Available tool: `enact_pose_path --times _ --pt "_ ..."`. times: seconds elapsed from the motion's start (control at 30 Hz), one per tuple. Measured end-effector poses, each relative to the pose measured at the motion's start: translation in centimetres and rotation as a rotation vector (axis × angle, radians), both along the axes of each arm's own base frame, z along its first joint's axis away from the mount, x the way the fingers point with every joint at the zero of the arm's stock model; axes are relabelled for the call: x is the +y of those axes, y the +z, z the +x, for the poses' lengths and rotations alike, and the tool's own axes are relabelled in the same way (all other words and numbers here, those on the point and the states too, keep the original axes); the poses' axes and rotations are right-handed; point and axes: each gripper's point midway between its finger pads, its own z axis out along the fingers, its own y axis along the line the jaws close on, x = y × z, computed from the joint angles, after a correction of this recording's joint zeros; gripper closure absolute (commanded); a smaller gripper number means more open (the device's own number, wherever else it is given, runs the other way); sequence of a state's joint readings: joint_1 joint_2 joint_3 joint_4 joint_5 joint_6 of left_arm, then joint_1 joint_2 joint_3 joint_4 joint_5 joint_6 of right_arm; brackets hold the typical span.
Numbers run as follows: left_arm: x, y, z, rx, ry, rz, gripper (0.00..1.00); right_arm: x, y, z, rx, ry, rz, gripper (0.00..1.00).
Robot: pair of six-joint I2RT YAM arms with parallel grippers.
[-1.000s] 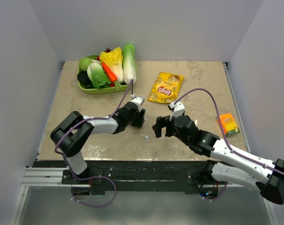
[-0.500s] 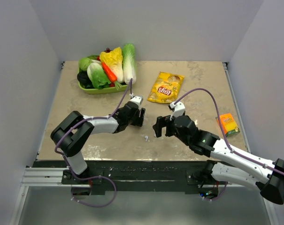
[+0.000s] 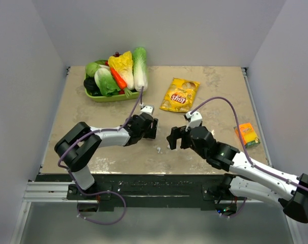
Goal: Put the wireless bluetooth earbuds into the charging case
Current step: Place the charging case at the center of the board, then pick up the charging case from the center of the board.
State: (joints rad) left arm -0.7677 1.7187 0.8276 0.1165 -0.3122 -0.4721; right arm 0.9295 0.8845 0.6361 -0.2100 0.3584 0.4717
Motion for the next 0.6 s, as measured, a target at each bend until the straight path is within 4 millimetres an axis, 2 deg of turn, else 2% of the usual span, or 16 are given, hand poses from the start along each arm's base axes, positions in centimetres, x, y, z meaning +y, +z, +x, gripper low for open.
enact_pose_path --times 0.2,0.43,0.57,0.6 --pt "-1.00 -0.10 -0.44 0.005 0.021 0.019 0.27 -0.16 0.08 -0.10 -0.002 -0.001 0.002 0.02" --pt "-0.81 -0.14 -0.36 0.001 0.031 0.028 0.31 -0.54 0.68 -0.03 -0.019 -0.016 0.014 0.02" --pt "-0.70 -0.20 -0.40 0.003 0.029 0.035 0.56 -0.55 0.63 -0.04 -0.019 -0.016 0.013 0.02" --pt "-0.71 -0.20 -0.39 0.003 0.030 0.033 0.70 -0.55 0.63 -0.04 -0.019 -0.016 0.013 0.02"
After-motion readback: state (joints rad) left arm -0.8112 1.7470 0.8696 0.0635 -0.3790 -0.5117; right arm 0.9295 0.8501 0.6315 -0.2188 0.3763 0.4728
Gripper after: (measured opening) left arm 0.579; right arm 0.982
